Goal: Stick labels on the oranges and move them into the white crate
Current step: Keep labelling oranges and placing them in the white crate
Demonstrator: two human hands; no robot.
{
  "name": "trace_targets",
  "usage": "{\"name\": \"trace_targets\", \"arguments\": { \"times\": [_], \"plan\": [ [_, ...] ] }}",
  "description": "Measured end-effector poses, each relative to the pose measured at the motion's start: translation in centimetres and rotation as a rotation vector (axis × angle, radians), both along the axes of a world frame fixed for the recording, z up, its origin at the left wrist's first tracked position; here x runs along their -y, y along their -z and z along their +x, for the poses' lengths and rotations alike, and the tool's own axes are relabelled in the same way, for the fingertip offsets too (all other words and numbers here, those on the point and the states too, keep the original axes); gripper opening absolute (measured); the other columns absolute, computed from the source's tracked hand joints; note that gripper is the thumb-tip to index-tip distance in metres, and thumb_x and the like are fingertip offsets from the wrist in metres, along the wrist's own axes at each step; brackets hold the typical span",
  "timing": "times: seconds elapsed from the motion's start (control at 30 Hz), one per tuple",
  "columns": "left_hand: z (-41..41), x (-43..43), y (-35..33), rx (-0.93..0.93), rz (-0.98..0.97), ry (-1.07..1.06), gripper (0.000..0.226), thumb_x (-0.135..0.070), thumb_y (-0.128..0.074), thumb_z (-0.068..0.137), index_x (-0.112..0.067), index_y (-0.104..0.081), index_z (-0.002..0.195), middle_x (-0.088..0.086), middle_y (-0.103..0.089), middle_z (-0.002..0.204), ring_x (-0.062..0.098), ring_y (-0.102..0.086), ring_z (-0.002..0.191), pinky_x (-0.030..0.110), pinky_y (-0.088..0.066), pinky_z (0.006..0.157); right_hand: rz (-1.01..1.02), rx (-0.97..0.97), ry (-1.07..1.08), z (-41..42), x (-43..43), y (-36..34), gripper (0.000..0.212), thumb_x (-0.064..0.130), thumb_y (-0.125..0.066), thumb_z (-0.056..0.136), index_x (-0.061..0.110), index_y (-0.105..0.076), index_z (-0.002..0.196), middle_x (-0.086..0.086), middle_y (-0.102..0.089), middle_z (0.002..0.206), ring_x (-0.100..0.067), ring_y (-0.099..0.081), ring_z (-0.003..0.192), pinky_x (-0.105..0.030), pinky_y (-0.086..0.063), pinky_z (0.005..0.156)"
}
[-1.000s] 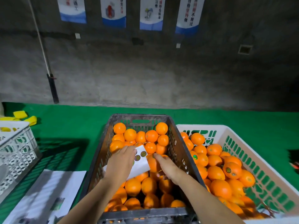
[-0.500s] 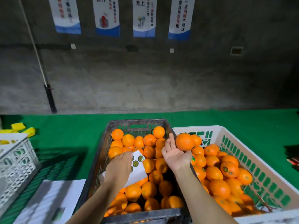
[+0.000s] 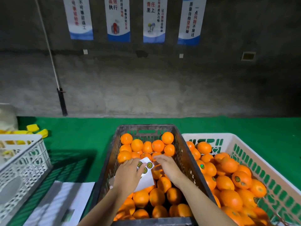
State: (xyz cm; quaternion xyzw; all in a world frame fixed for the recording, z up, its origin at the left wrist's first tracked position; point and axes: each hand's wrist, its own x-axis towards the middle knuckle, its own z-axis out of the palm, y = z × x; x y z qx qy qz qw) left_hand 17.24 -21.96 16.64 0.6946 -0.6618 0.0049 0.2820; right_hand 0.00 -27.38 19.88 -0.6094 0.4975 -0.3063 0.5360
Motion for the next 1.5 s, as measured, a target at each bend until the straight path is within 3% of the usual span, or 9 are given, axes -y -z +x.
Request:
{"name": "trace_targets", "arguments": {
  "times": [0.1,0.23,0.33,0.47,0.63,0.83,1.0,1.13,1.5],
  "plan": [
    [0.1,0.2,0.1,0.017,-0.012,-0.023,0.038,-0.045,-0.033,0.104,-0.026,-0.057,0.126,-0.007,-0.065,0.113,0.013,-0.058,0.1,0.021,-0.036,0.073,0.034,0.03,0.006,-0.6,-0.3,-0.4,0.03,0.023,-0.041,0.106,0.011,-0.064,0.121,-0.002,-0.069,0.091,-0.021,-0.064,0.08,-0.031,-0.046,0.072],
    [0.1,0.5,0.3,-0.005,-0.014,-0.023,0.03,-0.035,-0.033,0.106,-0.024,-0.057,0.121,-0.005,-0.064,0.11,0.016,-0.058,0.101,0.024,-0.039,0.075,-0.004,0.001,-0.101,-0.2,-0.8,-0.1,0.032,0.028,-0.046,0.105,0.007,-0.067,0.118,-0.002,-0.067,0.091,-0.012,-0.062,0.077,-0.021,-0.048,0.069],
    [0.1,0.6,0.3,-0.021,-0.029,-0.009,0.024,-0.028,-0.039,0.105,-0.02,-0.058,0.117,-0.003,-0.064,0.107,0.016,-0.06,0.099,0.022,-0.04,0.071,-0.097,-0.066,-0.198,-0.2,-0.9,0.5,0.021,0.026,-0.057,0.1,0.016,-0.073,0.091,-0.007,-0.064,0.087,-0.015,-0.057,0.08,-0.028,-0.044,0.071],
    [-0.1,0.2,-0.2,-0.024,-0.067,-0.045,0.029,-0.035,-0.043,0.103,-0.022,-0.058,0.124,-0.003,-0.067,0.113,0.014,-0.062,0.098,0.021,-0.04,0.069,-0.109,-0.028,-0.173,-0.3,-0.7,0.7,0.04,0.024,-0.061,0.099,0.03,-0.069,0.061,0.003,-0.062,0.069,-0.014,-0.054,0.072,-0.028,-0.043,0.066],
    [0.1,0.0,-0.8,0.081,-0.257,-0.025,0.025,-0.032,-0.069,0.091,-0.021,-0.07,0.113,-0.001,-0.068,0.108,0.023,-0.064,0.095,0.037,-0.048,0.075,-0.143,0.005,-0.167,-0.4,-0.4,1.3,0.042,0.025,-0.061,0.098,-0.012,-0.056,0.079,-0.025,-0.047,0.075,-0.025,-0.043,0.075,-0.035,-0.035,0.069],
    [-0.2,0.2,-0.2,0.083,-0.252,0.106,0.027,-0.032,-0.071,0.089,-0.024,-0.072,0.115,-0.005,-0.067,0.116,0.018,-0.064,0.102,0.035,-0.047,0.082,-0.225,-0.014,-0.187,-0.3,-0.7,0.8,0.035,0.023,-0.056,0.102,0.007,-0.05,0.071,-0.012,-0.034,0.071,-0.025,-0.031,0.068,-0.029,-0.027,0.059],
    [-0.1,0.1,-0.4,0.013,-0.128,0.138,0.037,-0.041,-0.056,0.097,-0.034,-0.059,0.133,-0.015,-0.059,0.129,0.01,-0.05,0.121,0.033,-0.037,0.098,-0.231,-0.017,-0.243,-0.2,-1.1,0.6,0.037,0.021,-0.052,0.104,-0.008,-0.062,0.084,-0.014,-0.044,0.075,-0.024,-0.037,0.071,-0.033,-0.03,0.066],
    [0.0,0.0,-0.5,0.025,-0.056,0.124,0.04,-0.046,-0.053,0.098,-0.04,-0.053,0.137,-0.02,-0.056,0.129,0.006,-0.045,0.119,0.028,-0.031,0.097,-0.25,-0.071,-0.26,-0.3,-1.1,0.6,0.038,0.021,-0.052,0.104,0.013,-0.057,0.067,-0.009,-0.044,0.066,-0.022,-0.037,0.064,-0.032,-0.03,0.063],
    [0.1,0.2,-0.5,0.003,0.027,0.131,0.034,-0.046,-0.053,0.098,-0.039,-0.06,0.13,-0.021,-0.062,0.126,0.002,-0.051,0.117,0.023,-0.032,0.093,-0.214,-0.103,-0.311,-0.3,-1.0,1.4,0.039,0.02,-0.048,0.105,0.019,-0.059,0.068,0.013,-0.05,0.058,-0.016,-0.039,0.062,-0.03,-0.031,0.06]
  ]
}}
